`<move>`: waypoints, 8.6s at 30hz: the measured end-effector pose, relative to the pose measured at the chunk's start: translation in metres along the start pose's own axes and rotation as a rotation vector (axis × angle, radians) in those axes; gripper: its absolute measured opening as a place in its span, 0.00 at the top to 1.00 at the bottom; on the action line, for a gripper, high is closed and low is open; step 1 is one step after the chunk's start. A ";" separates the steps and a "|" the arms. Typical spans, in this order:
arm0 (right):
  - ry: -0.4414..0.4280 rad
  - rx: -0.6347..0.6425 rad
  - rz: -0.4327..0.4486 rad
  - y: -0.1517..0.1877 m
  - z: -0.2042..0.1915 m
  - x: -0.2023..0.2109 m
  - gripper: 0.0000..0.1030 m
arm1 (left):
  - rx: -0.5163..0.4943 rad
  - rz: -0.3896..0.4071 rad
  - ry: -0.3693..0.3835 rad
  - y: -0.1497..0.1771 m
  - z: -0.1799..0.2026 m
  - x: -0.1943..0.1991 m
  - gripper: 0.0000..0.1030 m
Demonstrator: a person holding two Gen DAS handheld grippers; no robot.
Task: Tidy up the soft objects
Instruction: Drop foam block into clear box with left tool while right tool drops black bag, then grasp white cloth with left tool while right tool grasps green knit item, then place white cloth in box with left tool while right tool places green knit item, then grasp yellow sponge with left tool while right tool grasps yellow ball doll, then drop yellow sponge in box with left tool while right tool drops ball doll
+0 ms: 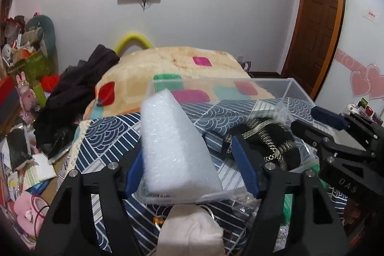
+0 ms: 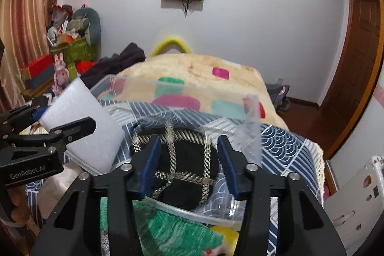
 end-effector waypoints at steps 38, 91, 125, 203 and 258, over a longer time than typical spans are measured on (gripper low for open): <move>0.054 -0.188 -0.065 0.079 0.025 0.024 0.25 | 0.039 -0.125 -0.011 0.094 -0.033 0.025 0.03; -0.081 -0.063 -0.030 0.064 -0.038 0.037 0.34 | -0.002 0.119 0.163 0.017 0.013 0.108 0.79; -0.035 -0.114 0.087 -0.014 -0.007 0.007 0.90 | -0.047 0.088 0.057 -0.022 0.034 0.008 0.79; 0.017 -0.185 -0.105 0.090 0.012 0.017 0.60 | -0.067 -0.198 0.172 0.138 0.052 0.059 0.55; -0.047 -0.066 -0.033 0.017 -0.021 -0.008 0.57 | -0.110 0.031 0.005 0.008 0.040 -0.001 0.41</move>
Point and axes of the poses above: each gripper's, at about its wrist camera, not at the fingertips, and x roughly against the way its jaws point, z to its right, y to its underside, the point moved 8 cm from there along -x, roughly the way its jaws point, and after that the axes turned 3 degrees about x, right-handed, at the moved point
